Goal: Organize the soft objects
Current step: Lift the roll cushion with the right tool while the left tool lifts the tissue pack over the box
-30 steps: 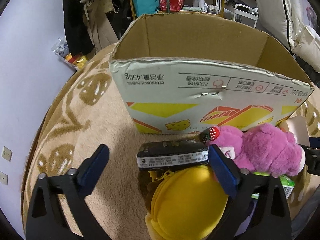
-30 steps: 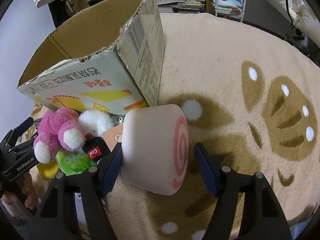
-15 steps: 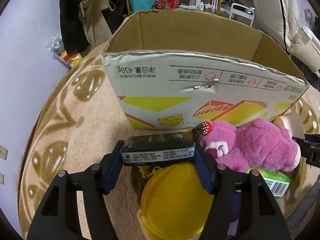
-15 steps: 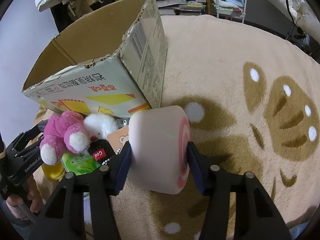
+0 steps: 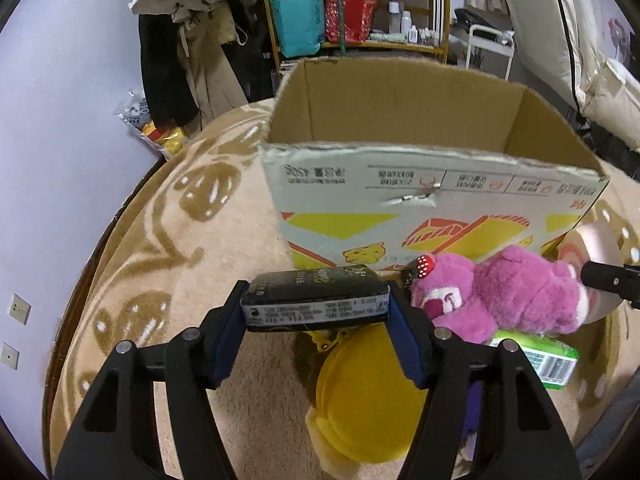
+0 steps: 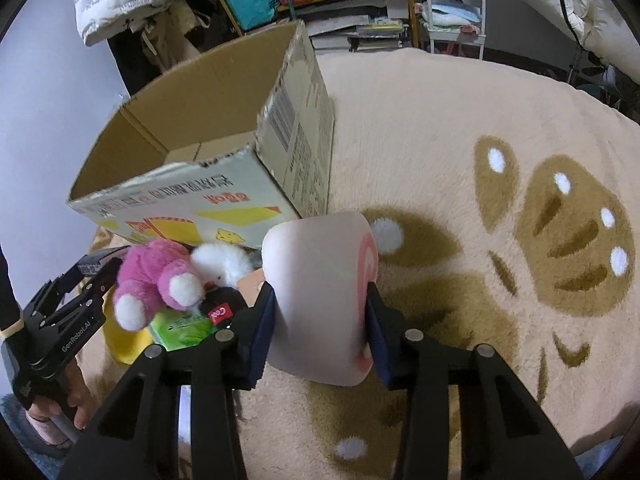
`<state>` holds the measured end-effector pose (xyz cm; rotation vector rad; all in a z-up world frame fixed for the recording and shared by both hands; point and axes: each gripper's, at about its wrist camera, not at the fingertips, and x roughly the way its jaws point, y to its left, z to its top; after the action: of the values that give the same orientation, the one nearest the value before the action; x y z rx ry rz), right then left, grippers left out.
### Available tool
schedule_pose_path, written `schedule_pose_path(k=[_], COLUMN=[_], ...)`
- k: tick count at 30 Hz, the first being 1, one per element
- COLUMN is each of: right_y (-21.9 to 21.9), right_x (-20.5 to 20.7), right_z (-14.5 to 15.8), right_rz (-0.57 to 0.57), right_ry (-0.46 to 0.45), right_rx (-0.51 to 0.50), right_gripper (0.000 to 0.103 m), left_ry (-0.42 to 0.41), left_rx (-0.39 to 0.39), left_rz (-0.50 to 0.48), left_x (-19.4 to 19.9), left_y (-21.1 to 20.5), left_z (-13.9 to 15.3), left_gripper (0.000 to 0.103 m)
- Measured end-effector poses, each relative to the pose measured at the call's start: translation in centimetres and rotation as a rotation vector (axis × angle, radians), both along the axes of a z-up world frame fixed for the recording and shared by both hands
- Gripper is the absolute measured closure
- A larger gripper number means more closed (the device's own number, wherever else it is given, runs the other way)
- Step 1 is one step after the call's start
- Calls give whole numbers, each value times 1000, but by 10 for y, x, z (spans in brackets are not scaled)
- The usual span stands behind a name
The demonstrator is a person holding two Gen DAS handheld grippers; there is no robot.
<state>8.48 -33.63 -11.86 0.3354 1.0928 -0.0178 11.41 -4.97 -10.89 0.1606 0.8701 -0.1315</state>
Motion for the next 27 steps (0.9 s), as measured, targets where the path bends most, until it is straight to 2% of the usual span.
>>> schedule_pose_path(k=[5, 9, 12, 20, 27], right_y=[-1, 0, 2, 15, 23], right_x=[-14, -28, -41, -59, -70], right_z=[15, 37, 56, 91, 110], right_rz=[-13, -26, -29, -17, -15], right_ry=[-54, -157, -255, -428, -551], right_rx=[14, 16, 19, -22, -79], right_gripper=[59, 59, 59, 59, 59], left_ry=[-59, -120, -206, -421, -497], left_rx=[-25, -36, -18, -7, -31], left_rz=[21, 43, 53, 81, 82], left_x=[-14, -28, -43, -80, -91], left_y=[7, 14, 16, 17, 18], left_z=[18, 33, 50, 88, 108], left_gripper=[39, 39, 39, 39, 39])
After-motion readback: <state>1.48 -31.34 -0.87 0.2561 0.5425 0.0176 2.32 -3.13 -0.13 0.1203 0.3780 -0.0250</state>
